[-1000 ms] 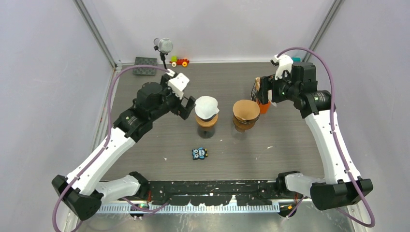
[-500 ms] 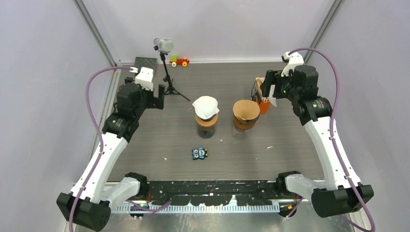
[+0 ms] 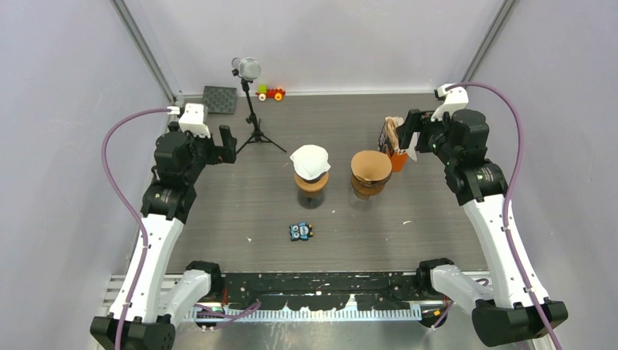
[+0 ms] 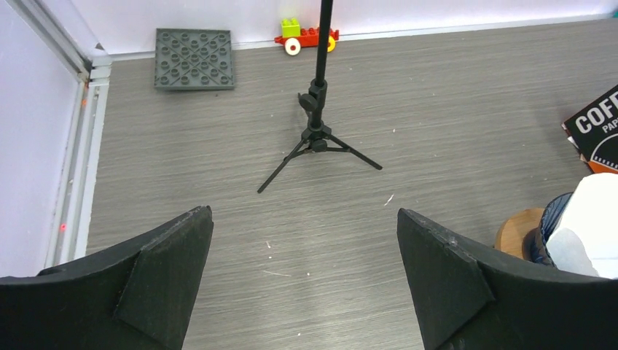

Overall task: Place the coffee filter in the dripper
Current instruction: Reset both arms

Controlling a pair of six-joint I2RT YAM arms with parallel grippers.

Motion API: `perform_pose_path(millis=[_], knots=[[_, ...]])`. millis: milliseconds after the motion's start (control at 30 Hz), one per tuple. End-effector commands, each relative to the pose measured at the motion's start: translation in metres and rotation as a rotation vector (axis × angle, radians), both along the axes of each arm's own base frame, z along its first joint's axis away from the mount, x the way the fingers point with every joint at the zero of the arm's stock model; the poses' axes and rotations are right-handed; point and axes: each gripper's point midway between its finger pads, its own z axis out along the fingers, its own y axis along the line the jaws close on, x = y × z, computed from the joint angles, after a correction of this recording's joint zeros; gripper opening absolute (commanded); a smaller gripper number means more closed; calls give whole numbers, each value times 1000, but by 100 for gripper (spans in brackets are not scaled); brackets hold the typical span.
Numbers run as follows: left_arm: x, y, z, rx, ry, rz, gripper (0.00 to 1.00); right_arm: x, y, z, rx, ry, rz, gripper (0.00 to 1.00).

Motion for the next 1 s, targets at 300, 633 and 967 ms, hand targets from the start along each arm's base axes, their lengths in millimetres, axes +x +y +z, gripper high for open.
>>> perform_pose_path(millis=[300, 633, 967], knots=[[-8, -28, 12, -40, -36, -184, 100, 3, -9, 1, -38, -81, -28, 85], [-9, -22, 3, -14, -32, -174, 100, 3, -7, -1, -47, -95, -10, 85], [-5, -25, -2, -11, -16, -194, 100, 2, -7, -2, -53, -97, -6, 85]])
